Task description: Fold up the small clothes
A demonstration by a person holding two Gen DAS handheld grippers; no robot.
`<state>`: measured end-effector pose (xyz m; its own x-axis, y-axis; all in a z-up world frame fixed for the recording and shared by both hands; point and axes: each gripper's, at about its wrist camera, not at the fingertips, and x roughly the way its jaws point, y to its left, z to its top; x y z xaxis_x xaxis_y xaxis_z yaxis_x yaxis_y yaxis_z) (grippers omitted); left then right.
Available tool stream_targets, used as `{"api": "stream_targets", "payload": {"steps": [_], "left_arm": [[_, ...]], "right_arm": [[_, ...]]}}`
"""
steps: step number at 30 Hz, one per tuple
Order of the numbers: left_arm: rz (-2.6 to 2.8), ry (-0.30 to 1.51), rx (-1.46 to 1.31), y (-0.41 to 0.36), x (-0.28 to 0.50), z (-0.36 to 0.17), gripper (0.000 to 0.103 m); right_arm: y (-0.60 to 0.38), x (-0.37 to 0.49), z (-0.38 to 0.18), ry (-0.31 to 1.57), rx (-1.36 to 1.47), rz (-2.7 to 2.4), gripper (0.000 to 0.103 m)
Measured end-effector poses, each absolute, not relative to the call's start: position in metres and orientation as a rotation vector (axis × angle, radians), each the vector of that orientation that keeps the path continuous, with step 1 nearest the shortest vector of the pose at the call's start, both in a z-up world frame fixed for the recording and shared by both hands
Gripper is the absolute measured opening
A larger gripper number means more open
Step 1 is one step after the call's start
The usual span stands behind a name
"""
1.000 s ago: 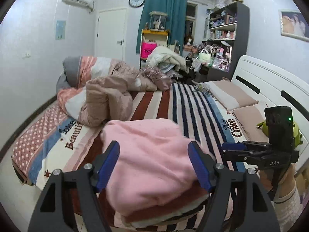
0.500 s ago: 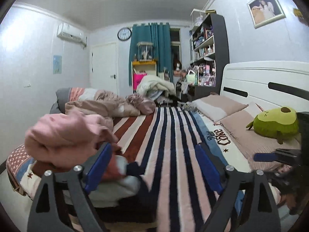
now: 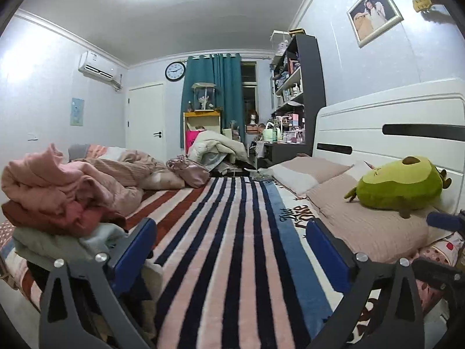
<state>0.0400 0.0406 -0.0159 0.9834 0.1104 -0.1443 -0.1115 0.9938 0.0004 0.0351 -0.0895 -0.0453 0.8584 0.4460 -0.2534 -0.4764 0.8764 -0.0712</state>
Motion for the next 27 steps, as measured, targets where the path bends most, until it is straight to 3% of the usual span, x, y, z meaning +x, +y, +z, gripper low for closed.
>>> {"api": "stream_targets", "payload": {"steps": [27], "left_arm": [[0.136, 0.141, -0.025, 0.043, 0.024, -0.024, 0.102]], "right_arm": [[-0.099, 0.023, -0.046, 0.202, -0.07, 0.447, 0.103]]}}
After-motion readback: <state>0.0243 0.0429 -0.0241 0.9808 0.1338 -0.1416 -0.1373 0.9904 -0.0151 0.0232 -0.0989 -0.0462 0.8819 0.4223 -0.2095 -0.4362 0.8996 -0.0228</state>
